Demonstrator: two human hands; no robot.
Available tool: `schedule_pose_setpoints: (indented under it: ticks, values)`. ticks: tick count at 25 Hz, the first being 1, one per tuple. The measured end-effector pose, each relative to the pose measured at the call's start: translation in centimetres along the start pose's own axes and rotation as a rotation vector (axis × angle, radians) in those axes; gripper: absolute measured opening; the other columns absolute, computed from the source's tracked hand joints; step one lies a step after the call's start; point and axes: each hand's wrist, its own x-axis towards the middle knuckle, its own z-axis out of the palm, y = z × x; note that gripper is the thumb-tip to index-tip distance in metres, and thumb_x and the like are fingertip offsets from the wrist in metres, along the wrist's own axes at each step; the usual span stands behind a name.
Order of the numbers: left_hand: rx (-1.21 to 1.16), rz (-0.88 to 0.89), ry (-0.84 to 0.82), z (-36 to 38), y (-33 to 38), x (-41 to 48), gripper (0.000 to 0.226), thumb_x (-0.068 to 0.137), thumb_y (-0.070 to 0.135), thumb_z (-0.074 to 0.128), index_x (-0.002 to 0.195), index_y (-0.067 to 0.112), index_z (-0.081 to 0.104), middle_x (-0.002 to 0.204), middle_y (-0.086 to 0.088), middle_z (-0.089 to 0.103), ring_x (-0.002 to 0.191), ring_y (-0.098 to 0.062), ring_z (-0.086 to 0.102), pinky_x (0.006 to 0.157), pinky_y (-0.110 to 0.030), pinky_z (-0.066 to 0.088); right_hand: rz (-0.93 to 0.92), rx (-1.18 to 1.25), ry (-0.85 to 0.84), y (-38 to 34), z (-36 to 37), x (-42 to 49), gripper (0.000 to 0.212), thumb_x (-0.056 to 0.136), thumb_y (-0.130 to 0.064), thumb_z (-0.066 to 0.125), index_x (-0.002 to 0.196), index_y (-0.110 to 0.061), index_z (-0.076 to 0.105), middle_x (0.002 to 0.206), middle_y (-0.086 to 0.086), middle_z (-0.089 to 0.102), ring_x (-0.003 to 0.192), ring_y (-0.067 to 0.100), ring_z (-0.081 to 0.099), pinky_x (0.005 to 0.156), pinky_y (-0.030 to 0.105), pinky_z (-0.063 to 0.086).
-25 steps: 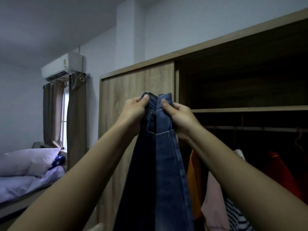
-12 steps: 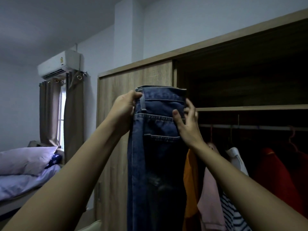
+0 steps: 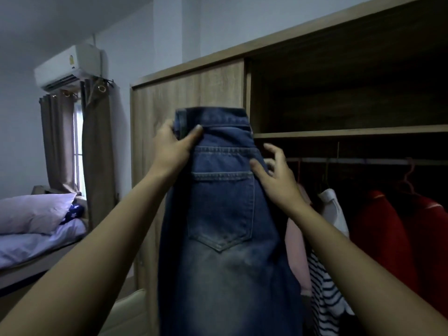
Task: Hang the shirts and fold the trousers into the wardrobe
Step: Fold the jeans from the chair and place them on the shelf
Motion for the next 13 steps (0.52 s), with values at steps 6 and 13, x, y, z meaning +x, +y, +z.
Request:
schedule_pose_setpoints:
  ticks: [6, 13]
  values:
    - [0.05, 0.21, -0.024, -2.3, 0.1, 0.6, 0.022, 0.084, 0.033, 0.067, 0.101, 0.024, 0.056, 0.097, 0.003, 0.065, 0.088, -0.013, 0.064, 0.082, -0.031, 0.054, 0.084, -0.123, -0.116, 8.2, -0.2, -11.0, 0.018, 0.092, -0.024, 0.055, 0.098, -0.04, 0.058, 0.089, -0.036, 0.067, 0.088, -0.017, 0.06, 0.076, 0.013, 0.045]
    - [-0.042, 0.235, -0.071, -2.2, -0.5, -0.2, 0.037, 0.082, 0.04, 0.067, 0.109, 0.018, 0.057, 0.107, -0.01, 0.066, 0.098, -0.025, 0.064, 0.089, -0.047, 0.052, 0.202, 0.087, -0.204, 6.0, 0.9, -10.4, 0.02, 0.081, -0.033, 0.066, 0.1, -0.029, 0.061, 0.091, -0.02, 0.072, 0.091, -0.005, 0.066, 0.071, 0.009, 0.05]
